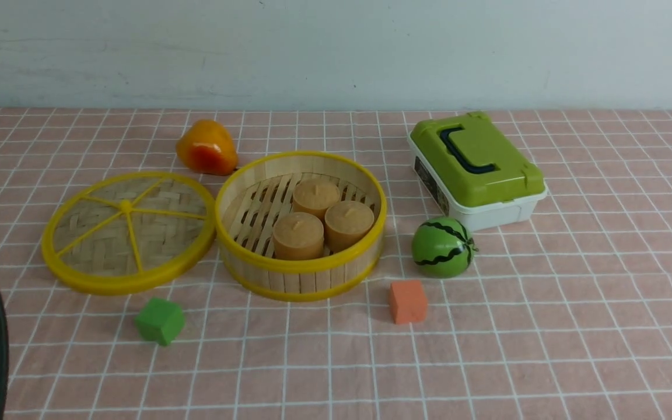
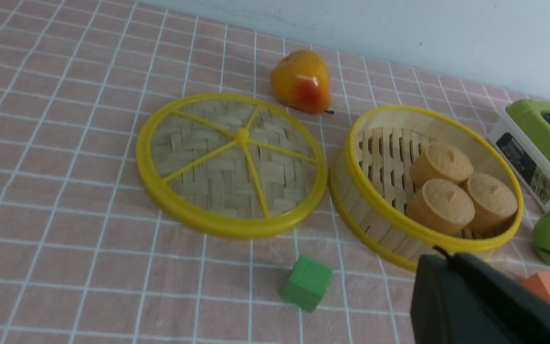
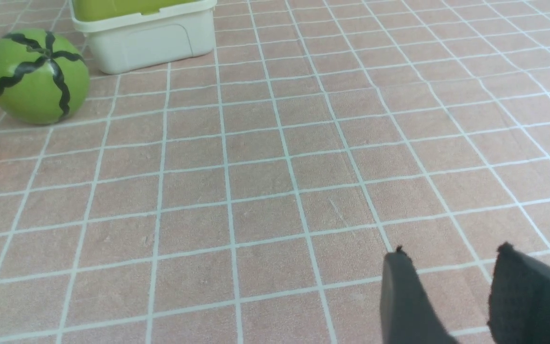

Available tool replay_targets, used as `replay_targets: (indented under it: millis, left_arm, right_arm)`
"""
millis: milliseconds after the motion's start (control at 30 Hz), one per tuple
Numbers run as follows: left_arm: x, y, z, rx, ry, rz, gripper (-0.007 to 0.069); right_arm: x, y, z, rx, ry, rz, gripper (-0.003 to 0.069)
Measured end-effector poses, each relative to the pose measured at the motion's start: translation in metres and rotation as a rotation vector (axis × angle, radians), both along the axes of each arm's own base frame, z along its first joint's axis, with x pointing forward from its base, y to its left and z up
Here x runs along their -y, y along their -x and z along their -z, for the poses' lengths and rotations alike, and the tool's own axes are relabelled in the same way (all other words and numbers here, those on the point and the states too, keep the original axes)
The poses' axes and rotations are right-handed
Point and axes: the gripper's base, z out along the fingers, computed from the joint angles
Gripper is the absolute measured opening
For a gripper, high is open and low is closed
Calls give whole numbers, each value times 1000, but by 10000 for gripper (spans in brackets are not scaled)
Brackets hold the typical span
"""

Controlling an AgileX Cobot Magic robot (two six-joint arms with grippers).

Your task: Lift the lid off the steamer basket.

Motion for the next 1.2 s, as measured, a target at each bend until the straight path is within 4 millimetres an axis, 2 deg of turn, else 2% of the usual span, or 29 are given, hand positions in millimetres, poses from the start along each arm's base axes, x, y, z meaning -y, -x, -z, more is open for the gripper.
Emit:
replay_targets:
  millis: [67,167,467,600,733,833,867,933,1033,1200]
  left_arm:
    - [0,11,15,-27,-2,3,-13]
    - [-1,16,29,-74,-4,5,-13]
    - [0,22,66,-214,-11,11,-13]
    - [-1,33,81,-99,3,6,-13]
    - [-3,43,96,110,22,-7,-13]
    - [-5,44,118,259,-5,-24,-13]
    - [-5,44,118,259,-5,-24,-13]
    - [-6,39,136,283,-15,-29,-13]
    - [-6,37,150,272,-12,-31,-13]
    - [-5,37,156,202,-4,-29,-13]
  right_arm:
    - [0,0,0,0,0,0,241]
    - [0,0,0,0,0,0,241]
    - [0,0,0,0,0,0,241]
    - [0,0,0,0,0,0,241]
    - [0,0,0,0,0,0,241]
    - [0,0,0,0,0,0,241]
    - [0,0,0,0,0,0,241]
    - [0,0,0,0,0,0,241]
    - [0,0,0,0,0,0,241]
    - [0,0,0,0,0,0,241]
